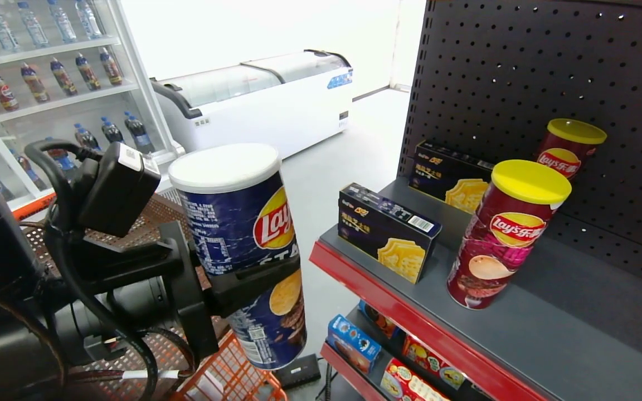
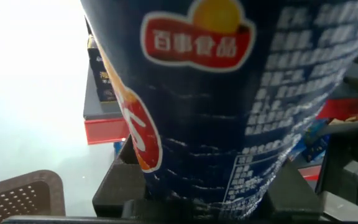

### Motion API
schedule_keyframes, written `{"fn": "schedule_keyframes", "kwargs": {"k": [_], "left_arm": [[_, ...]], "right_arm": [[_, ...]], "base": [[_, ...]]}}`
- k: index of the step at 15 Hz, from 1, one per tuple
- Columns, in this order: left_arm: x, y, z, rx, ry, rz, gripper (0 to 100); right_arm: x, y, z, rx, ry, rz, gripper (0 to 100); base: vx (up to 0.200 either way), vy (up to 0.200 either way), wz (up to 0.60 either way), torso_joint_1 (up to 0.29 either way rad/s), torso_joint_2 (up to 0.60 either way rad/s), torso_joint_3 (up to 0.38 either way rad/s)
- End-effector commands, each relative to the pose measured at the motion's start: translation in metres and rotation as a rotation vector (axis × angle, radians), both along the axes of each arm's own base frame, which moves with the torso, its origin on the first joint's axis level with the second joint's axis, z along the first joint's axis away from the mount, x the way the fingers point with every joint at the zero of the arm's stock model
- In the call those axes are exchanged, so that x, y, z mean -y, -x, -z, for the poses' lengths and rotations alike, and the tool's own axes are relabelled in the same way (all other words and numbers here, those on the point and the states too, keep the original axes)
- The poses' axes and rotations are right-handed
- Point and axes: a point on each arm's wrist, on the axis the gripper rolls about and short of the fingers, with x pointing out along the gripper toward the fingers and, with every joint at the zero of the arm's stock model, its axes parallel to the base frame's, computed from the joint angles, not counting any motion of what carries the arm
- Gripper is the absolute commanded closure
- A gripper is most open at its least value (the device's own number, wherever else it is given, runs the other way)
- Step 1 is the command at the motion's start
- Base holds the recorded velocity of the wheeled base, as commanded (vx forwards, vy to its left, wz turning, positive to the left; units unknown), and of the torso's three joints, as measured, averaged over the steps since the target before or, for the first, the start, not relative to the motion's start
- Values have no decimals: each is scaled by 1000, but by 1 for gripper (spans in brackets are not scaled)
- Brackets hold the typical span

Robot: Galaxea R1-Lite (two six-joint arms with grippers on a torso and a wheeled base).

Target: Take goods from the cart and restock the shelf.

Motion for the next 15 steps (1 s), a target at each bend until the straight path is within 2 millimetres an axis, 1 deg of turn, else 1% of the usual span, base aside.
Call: {"fn": "schedule_keyframes", "kwargs": {"k": [1,6,9,15], "left_arm": [[-1,3,4,0,-16,8,100],[1,20,3,17,-8,66,100],[-2,24,8,6,-16,66,100],[0,27,8,9,-14,89,100]], "right_arm": [[0,0,-1,3,1,-1,0],[0,0,0,0,1,-1,0],[0,0,0,0,1,-1,0],[0,0,0,0,-1,-1,0]], "base": [[0,0,0,0,0,0],[0,0,0,0,0,0],[0,0,-600,2,1,1],[0,0,-600,2,2,2]]}}
